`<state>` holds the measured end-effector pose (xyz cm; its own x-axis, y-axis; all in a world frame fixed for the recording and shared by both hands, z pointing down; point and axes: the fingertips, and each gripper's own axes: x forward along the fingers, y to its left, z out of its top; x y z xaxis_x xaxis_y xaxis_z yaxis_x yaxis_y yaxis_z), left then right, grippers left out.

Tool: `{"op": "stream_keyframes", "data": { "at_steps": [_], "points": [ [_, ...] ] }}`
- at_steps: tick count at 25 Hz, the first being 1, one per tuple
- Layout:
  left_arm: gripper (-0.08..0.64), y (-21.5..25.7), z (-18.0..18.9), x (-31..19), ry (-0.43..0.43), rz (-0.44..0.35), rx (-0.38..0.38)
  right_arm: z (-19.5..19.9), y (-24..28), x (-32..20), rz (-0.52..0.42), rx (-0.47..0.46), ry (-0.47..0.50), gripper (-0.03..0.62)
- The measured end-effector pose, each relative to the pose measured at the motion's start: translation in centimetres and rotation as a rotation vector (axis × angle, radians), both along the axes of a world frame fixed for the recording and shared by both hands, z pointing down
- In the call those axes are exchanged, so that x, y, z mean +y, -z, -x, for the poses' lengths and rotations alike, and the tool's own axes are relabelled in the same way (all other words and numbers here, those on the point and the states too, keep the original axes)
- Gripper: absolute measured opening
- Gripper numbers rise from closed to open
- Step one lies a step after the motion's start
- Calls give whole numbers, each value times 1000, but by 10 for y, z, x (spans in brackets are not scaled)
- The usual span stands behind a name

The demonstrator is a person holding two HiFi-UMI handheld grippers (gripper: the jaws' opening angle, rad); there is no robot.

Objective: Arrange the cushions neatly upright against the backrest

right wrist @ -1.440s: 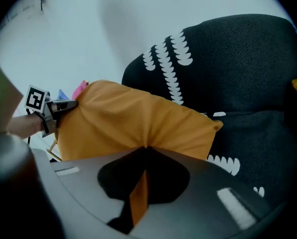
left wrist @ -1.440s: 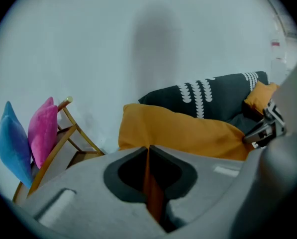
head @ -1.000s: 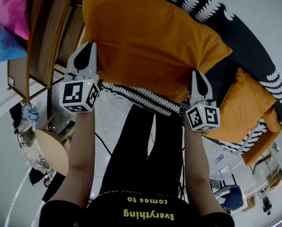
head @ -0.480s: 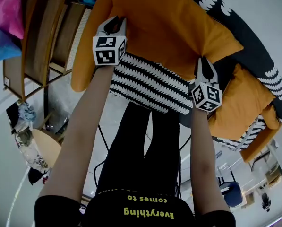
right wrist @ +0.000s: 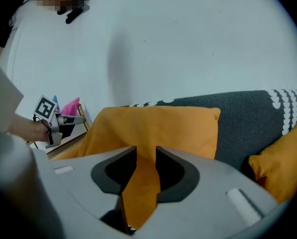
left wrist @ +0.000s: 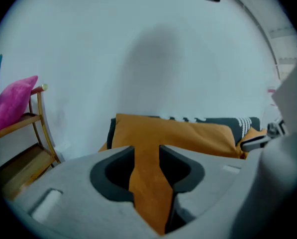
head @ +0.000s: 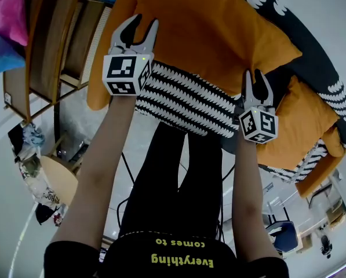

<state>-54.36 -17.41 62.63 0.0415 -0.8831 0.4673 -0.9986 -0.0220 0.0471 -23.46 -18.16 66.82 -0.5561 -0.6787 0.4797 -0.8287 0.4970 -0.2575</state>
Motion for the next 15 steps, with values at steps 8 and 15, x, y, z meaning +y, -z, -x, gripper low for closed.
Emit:
{"op": "stream_keyframes", "data": {
  "at_steps": [8,15],
  "points": [
    [-2,113,-53,7,-94,-241,3,-4,116,12,-207,-113,35,11],
    [-2,203,-84,19,-122,-330,-3,-13,223,32,-330,-136,43,11]
  ]
}}
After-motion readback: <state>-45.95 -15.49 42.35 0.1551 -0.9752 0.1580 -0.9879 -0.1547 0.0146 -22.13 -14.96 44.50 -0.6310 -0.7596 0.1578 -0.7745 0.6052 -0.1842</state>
